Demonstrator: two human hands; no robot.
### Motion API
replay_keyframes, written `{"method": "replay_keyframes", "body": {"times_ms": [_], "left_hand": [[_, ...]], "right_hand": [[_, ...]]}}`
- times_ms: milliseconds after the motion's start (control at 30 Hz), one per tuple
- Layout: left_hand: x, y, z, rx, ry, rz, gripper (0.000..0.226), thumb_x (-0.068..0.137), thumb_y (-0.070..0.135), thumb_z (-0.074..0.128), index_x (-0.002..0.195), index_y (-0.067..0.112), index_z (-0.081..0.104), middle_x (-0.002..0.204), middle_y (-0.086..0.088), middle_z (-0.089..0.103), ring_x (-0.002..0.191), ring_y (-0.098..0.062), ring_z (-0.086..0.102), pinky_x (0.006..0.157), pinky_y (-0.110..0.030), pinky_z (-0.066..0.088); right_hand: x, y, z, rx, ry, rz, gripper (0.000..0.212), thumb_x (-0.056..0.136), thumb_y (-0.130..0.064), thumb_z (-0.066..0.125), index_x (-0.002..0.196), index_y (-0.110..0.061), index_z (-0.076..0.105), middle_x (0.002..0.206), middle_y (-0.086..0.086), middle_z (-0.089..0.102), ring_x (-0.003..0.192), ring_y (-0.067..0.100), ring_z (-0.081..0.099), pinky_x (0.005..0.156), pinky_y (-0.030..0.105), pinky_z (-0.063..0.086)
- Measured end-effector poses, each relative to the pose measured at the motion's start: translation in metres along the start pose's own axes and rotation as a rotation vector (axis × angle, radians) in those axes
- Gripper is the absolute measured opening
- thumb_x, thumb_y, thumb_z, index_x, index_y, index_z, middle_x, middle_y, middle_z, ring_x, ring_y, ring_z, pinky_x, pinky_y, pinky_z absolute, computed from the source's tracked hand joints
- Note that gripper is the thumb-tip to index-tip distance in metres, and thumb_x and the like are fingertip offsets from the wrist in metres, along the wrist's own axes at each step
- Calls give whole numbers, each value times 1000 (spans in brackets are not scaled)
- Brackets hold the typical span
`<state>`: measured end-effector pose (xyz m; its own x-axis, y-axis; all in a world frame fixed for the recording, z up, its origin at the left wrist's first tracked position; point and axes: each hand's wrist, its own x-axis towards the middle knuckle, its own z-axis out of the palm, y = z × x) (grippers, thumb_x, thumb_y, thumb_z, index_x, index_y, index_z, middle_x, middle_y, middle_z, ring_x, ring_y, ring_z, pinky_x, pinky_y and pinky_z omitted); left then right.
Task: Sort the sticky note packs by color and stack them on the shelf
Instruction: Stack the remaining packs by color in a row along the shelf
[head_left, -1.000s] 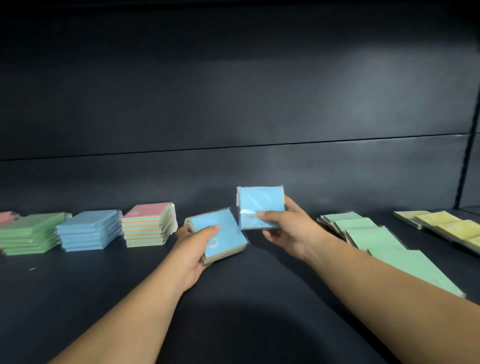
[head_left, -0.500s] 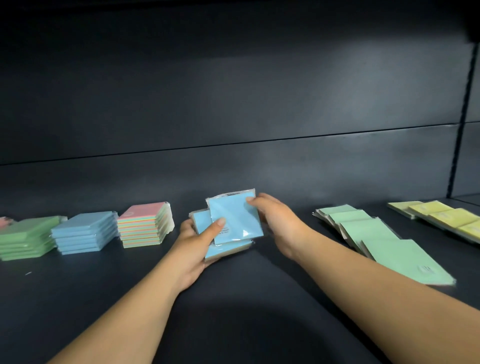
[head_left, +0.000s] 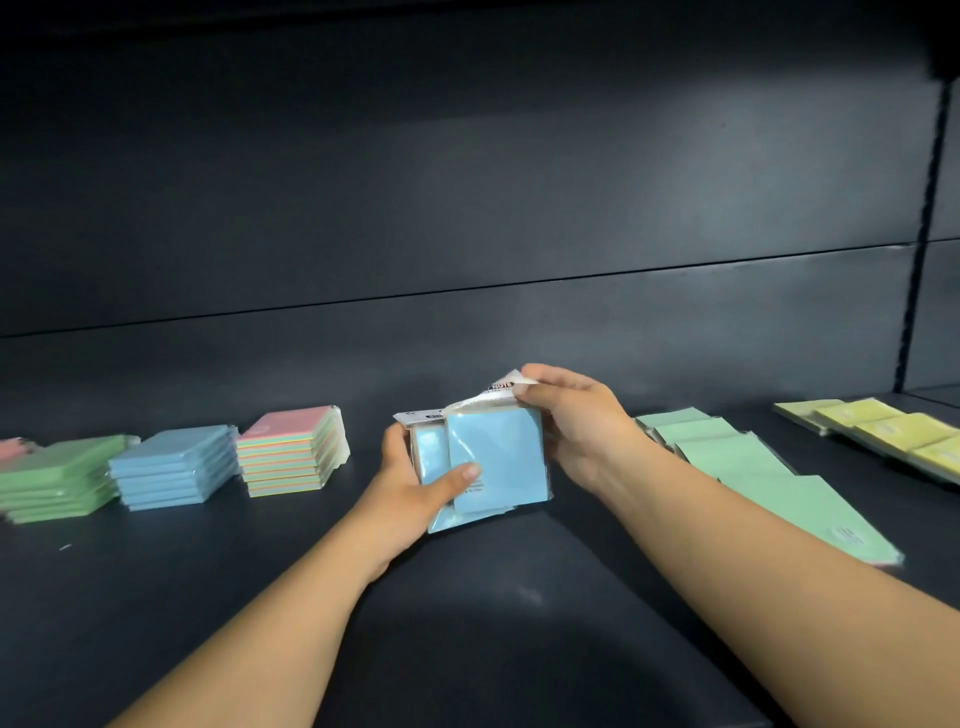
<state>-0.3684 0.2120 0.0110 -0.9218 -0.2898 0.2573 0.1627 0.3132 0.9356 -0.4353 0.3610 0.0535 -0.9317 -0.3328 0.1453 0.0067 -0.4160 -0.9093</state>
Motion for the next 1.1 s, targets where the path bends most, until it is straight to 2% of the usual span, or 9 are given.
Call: {"method": "replay_keyframes", "body": {"times_ms": [67, 167, 367, 533, 600, 667, 767, 933, 1100], "left_hand": [[-1, 1, 2, -26, -9, -4, 55, 81, 18, 69, 118, 27, 29, 105, 15, 58, 100, -9, 58, 97, -33, 45], [-2, 1, 2, -82, -32, -35, 56, 82, 14, 68, 118, 29, 28, 104, 14, 58, 97, -6, 58, 94, -32, 45], [-4, 1, 5, -183, -89, -115, 51, 85, -4, 58, 117, 25, 30, 101, 5, 59, 88, -7, 59, 73, -27, 48], [-3, 2, 4, -122, -96, -41, 68, 81, -12, 57, 125, 30, 28, 107, 7, 60, 97, -7, 58, 81, -24, 47], [-2, 1, 2, -98, -102, -32, 68, 81, -12, 58, 127, 29, 29, 108, 8, 60, 96, -5, 57, 80, -21, 46], [-1, 1, -1, -100, -87, -24, 67, 80, -15, 56, 125, 27, 31, 110, 6, 59, 96, -6, 56, 80, -21, 46], [-2, -1, -6, -87, -57, -22, 64, 80, -17, 56, 126, 22, 33, 112, 2, 57, 99, -9, 55, 83, -22, 45], [0, -5, -9, -57, 48, -22, 57, 82, -14, 56, 128, 17, 39, 119, -6, 57, 103, -15, 55, 92, -29, 41], [0, -10, -10, -7, 19, -73, 55, 87, -13, 49, 137, 8, 37, 130, -6, 54, 118, -17, 51, 102, -31, 39]], "right_hand": [[0, -2, 0, 71, -69, -60, 26, 87, 9, 52, 101, -12, 60, 76, 4, 67, 54, 12, 64, 49, 20, 52], [-3, 1, -3, 54, -180, -78, 20, 88, 6, 51, 87, -10, 64, 70, 2, 72, 57, 12, 67, 54, 22, 55], [-3, 25, 2, 36, -128, 2, 18, 86, -1, 60, 72, -11, 57, 64, 4, 64, 54, 17, 61, 54, 26, 53], [-4, 27, 16, -36, -112, -127, 16, 84, -8, 66, 88, -17, 54, 87, 1, 61, 72, 17, 61, 71, 31, 52], [-2, 31, 11, -28, -105, -59, 32, 82, -15, 68, 106, -19, 48, 99, -3, 57, 78, 12, 60, 69, 25, 49], [-3, 29, 5, -51, -241, 70, 44, 85, -20, 66, 123, -13, 45, 112, 2, 61, 86, 12, 62, 74, 24, 49], [1, 31, -7, -201, -434, 118, 35, 88, -6, 59, 123, -2, 53, 116, 10, 65, 99, 18, 63, 88, 26, 49], [6, 38, -2, -219, -310, -45, 38, 84, 2, 62, 121, -1, 53, 115, 11, 65, 100, 19, 63, 88, 24, 50], [8, 48, -2, -315, -240, 38, 40, 85, -11, 66, 118, 8, 55, 114, 11, 67, 100, 23, 64, 95, 33, 49]]}}
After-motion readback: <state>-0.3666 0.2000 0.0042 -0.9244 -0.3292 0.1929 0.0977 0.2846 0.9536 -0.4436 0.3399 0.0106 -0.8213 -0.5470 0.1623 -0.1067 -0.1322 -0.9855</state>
